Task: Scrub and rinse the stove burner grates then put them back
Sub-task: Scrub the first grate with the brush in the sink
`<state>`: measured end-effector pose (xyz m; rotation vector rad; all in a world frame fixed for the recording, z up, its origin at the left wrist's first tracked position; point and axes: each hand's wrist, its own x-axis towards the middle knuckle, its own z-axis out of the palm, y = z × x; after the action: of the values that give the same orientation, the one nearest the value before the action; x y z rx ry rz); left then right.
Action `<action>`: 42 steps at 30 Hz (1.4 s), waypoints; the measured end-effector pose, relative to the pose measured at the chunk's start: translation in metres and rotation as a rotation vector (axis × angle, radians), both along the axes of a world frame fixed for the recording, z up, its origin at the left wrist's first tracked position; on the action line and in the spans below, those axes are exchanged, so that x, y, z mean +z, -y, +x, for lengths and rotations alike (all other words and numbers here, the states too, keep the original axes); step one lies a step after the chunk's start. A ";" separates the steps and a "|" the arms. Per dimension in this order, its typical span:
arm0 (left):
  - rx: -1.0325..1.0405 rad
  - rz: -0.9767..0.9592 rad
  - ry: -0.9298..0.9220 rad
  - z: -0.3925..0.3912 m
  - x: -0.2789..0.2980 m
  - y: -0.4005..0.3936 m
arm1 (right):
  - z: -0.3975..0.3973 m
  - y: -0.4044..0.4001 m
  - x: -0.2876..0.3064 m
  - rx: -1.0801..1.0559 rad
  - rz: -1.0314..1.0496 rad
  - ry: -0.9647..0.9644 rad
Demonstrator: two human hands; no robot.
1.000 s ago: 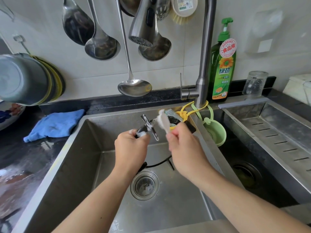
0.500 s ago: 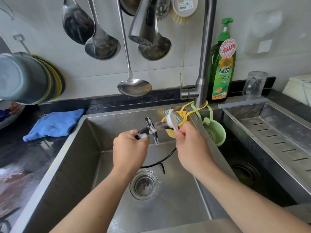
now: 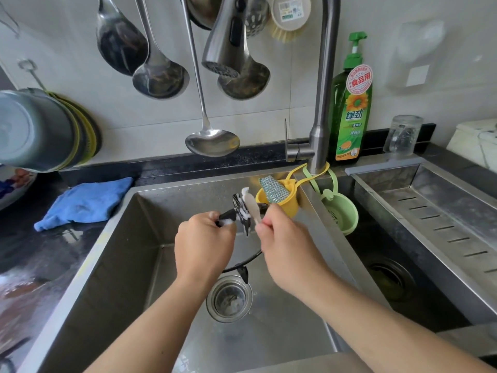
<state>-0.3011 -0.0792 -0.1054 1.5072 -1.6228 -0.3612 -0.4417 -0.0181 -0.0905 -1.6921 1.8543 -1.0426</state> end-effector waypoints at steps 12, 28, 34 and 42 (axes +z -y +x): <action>-0.055 0.273 -0.389 -0.003 -0.001 0.008 | -0.001 0.001 0.002 -0.046 0.034 0.009; -0.074 0.220 -0.352 -0.002 -0.002 0.008 | -0.012 0.012 -0.004 -0.128 0.046 0.135; -0.035 0.223 -0.402 0.005 -0.003 0.012 | -0.033 0.018 -0.004 -0.257 0.038 0.164; -0.155 0.312 -0.554 0.017 0.002 0.017 | -0.039 0.021 0.004 -0.202 0.185 0.589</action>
<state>-0.2840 -0.0966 -0.1035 1.3404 -1.2736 -1.0592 -0.4811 -0.0392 -0.0869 -0.9642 1.6765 -1.2387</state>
